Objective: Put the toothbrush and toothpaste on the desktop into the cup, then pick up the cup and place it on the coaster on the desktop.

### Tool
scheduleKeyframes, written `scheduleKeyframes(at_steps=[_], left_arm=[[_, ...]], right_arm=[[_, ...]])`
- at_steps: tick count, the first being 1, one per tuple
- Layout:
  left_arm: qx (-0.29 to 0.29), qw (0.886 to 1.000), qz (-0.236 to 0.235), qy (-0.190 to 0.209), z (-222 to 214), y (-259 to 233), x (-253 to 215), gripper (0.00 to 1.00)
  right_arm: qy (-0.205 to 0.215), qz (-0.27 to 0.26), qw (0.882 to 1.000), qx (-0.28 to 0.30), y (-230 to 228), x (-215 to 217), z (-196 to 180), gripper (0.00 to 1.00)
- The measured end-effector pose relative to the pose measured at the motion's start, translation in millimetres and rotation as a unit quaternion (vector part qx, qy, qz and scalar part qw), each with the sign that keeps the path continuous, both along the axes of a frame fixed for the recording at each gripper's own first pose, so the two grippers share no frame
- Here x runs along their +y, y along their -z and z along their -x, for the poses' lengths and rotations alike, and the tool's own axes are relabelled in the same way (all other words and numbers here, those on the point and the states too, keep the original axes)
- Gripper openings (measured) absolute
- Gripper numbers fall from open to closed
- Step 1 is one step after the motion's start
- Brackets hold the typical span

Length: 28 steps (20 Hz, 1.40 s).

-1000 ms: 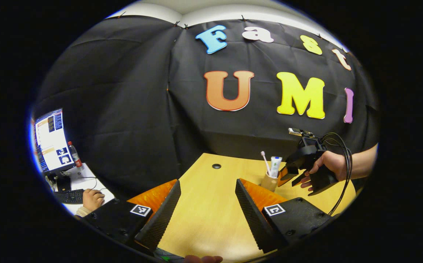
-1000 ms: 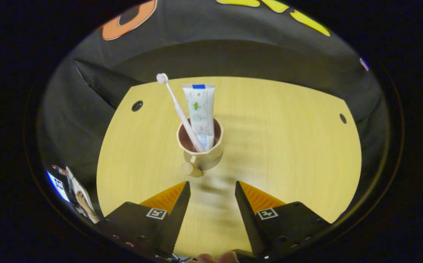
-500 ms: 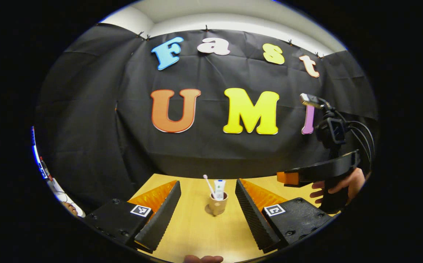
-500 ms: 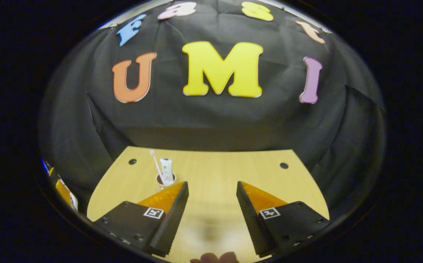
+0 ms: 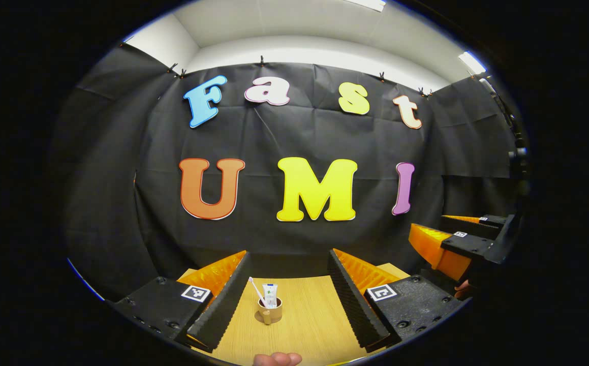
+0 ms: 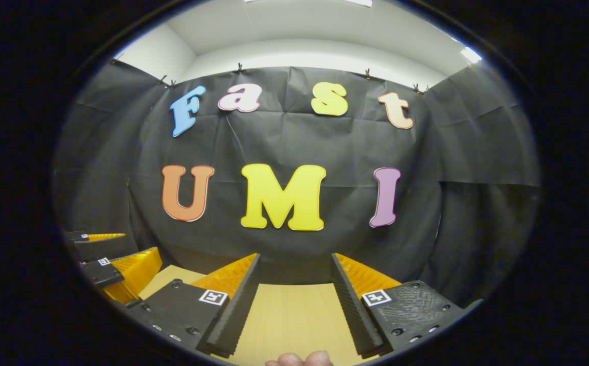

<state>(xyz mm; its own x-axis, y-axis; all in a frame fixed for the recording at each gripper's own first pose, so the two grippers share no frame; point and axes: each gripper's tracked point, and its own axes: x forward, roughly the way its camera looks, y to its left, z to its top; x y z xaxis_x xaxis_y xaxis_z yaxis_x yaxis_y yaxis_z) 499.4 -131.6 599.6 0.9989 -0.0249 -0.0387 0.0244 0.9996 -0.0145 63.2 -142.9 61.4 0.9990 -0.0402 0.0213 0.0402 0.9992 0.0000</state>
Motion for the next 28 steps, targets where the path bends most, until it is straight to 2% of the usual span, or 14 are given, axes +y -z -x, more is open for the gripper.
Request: scheduleKeyframes(at_steps=[7,11,19,28], left_arm=[[-0.008,1.000,0.004,-0.019,15.9,-2.6,3.3,0.96],[-0.004,0.999,0.007,-0.033,23.1,0.3,5.4,0.96],[-0.005,0.998,0.003,-0.056,32.0,-2.2,15.3,0.95],[-0.012,0.998,-0.004,-0.060,32.4,-7.7,15.4,0.95]], right_arm=[[-0.016,-0.012,1.000,0.016,5.9,-8.4,-8.8,0.93],[-0.018,-0.004,1.000,-0.011,1.3,-8.2,-2.3,0.97],[-0.040,-0.006,0.999,-0.015,2.3,-5.7,-1.1,0.97],[-0.031,-0.011,0.999,-0.021,-0.3,-8.4,1.2,0.96]])
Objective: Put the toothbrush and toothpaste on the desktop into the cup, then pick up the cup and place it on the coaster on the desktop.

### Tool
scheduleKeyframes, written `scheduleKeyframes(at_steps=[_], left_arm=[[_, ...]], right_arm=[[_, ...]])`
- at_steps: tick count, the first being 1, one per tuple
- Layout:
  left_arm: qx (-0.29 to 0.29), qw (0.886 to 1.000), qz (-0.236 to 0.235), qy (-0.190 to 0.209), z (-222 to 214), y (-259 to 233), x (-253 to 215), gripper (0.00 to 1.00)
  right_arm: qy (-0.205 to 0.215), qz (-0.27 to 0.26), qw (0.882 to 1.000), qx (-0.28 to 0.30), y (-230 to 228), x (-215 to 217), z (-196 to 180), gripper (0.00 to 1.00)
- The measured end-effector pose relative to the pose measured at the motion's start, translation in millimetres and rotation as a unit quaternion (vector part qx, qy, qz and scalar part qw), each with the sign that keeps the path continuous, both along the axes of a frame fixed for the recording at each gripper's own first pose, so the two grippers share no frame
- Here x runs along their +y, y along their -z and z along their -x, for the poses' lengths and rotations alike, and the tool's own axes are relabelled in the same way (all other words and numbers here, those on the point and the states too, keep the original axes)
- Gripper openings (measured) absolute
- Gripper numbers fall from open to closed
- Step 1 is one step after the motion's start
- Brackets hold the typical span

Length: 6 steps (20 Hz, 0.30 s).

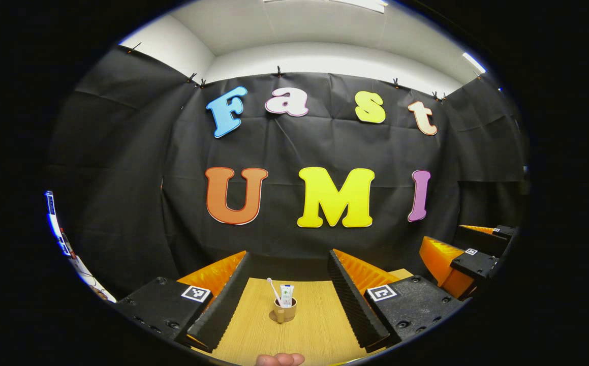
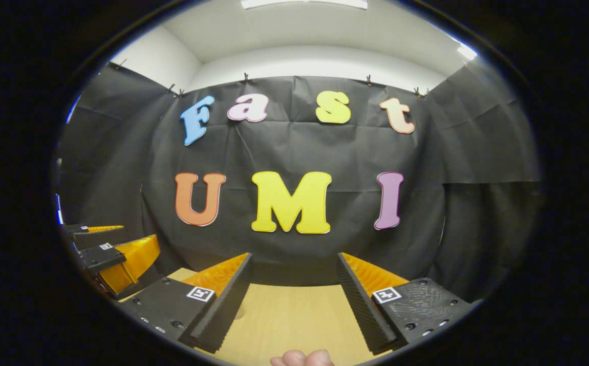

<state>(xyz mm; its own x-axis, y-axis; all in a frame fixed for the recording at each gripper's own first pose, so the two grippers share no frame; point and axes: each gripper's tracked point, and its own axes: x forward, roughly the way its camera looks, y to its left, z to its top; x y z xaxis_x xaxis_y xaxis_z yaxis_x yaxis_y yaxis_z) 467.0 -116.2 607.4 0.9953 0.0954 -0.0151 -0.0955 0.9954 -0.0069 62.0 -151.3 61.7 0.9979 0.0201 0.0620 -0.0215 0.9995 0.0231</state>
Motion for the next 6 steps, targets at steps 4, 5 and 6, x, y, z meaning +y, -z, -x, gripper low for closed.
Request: scheduleKeyframes(at_steps=[4,5,6], left_arm=[[-0.003,1.000,-0.001,-0.001,-1.8,-1.7,-1.2,0.95],[-0.004,1.000,-0.001,-0.001,-3.1,-2.2,-1.3,0.95],[-0.005,1.000,-0.002,-0.002,-2.8,-2.5,-2.1,0.95]], right_arm=[[0.003,0.000,1.000,-0.004,-0.2,-1.1,1.0,0.96],[0.004,0.000,1.000,-0.005,-0.9,-1.9,0.3,0.96],[0.005,0.000,1.000,-0.007,-0.4,-2.5,0.9,0.96]])
